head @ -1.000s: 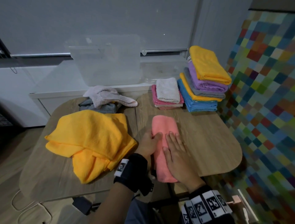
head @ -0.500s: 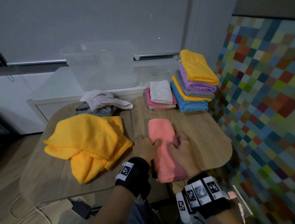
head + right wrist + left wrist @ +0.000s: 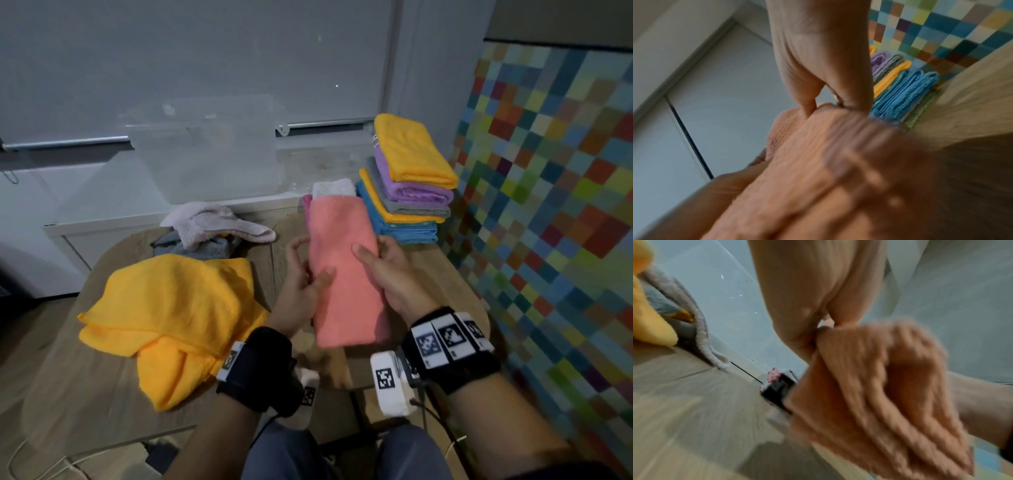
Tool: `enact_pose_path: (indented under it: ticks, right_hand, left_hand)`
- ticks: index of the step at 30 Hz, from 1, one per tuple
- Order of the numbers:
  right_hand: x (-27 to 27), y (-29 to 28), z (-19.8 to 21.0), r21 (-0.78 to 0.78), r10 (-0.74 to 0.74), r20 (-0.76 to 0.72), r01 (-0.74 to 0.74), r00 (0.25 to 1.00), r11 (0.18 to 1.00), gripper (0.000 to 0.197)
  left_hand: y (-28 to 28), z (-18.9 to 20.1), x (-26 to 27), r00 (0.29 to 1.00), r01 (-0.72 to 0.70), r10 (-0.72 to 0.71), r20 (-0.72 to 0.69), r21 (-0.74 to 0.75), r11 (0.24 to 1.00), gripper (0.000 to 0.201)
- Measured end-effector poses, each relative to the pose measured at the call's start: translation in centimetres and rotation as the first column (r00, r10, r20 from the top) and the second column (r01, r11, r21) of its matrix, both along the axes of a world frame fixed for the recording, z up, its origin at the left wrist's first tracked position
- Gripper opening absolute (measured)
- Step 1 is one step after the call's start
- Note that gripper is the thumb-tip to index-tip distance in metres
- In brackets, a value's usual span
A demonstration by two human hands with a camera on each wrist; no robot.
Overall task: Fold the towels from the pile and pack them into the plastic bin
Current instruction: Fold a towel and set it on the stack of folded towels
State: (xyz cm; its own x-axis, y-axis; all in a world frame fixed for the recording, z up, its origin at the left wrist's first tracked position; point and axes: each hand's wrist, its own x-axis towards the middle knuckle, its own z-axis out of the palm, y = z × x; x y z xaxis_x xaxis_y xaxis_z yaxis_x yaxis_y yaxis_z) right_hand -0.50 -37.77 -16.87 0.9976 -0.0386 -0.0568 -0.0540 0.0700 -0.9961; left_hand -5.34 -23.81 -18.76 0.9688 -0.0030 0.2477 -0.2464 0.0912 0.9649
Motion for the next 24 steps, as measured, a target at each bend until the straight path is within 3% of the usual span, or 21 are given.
enact_pose_path:
  ticks: [3,6,9,12,13,14,15,17,18,21,24]
  right_hand:
    - [1.1,1.0,0.3,-0.080,0.072,0.007,-0.072,0.997,0.994,0.015]
    - [1.2,1.1,-0.6,-0.190,0.159,0.012,-0.153,0.987,0.970,0.022]
    - [0.8,1.0,-2.5,-0.191,0.239,-0.008,-0.236,0.971,0.953,0.019]
    - [0.6,1.2,-4.7,-0.283,0.292,-0.042,-0.291,0.956,0.914,0.025]
    - [0.4,1.3,-5.4,-0.312,0.328,-0.055,-0.328,0.943,0.891,0.026]
    - [0.3,1.4,-6.0,-0.328,0.359,-0.065,-0.359,0.931,0.874,0.026]
    - [0.2,1.3,-6.5,-0.335,0.376,-0.076,-0.379,0.923,0.862,0.026]
    - [0.1,1.2,-7.0,-0.333,0.391,-0.103,-0.402,0.915,0.853,0.026]
    - [0.1,1.1,-7.2,-0.335,0.402,-0.111,-0.415,0.909,0.846,0.025]
    - [0.1,1.3,-7.3,-0.394,0.461,-0.150,-0.480,0.875,0.784,0.022]
    - [0.2,1.6,-7.2,-0.428,0.484,-0.192,-0.516,0.854,0.742,0.019]
  left_hand:
    - [2.7,0.3,3.2,0.975,-0.219,0.215,0.060,0.063,0.974,0.032]
    - [6.2,0.4,6.8,0.954,-0.298,0.298,-0.034,-0.005,0.954,0.031]
    - [8.5,0.6,10.3,0.916,-0.380,0.383,-0.115,0.053,0.924,0.035]
    - [9.3,-0.2,13.0,0.898,-0.348,0.341,-0.278,0.027,0.937,0.048]
    - [9.5,-0.7,13.7,0.891,-0.315,0.314,-0.327,0.052,0.948,0.054]
    - [9.7,-1.1,14.3,0.883,-0.271,0.315,-0.348,0.171,0.947,0.060]
    - [9.8,-1.5,14.7,0.875,-0.202,0.342,-0.342,0.385,0.901,0.065]
    - [9.6,-2.2,15.4,0.863,-0.116,0.447,-0.235,0.769,0.628,0.065]
    - [9.2,-2.2,15.4,0.862,-0.092,0.472,-0.185,0.859,0.504,0.058]
    - [7.6,-2.3,15.5,0.899,0.092,0.388,-0.203,0.954,0.286,0.044]
    - [7.3,-2.2,16.1,0.913,0.196,0.324,-0.248,0.963,0.186,0.044]
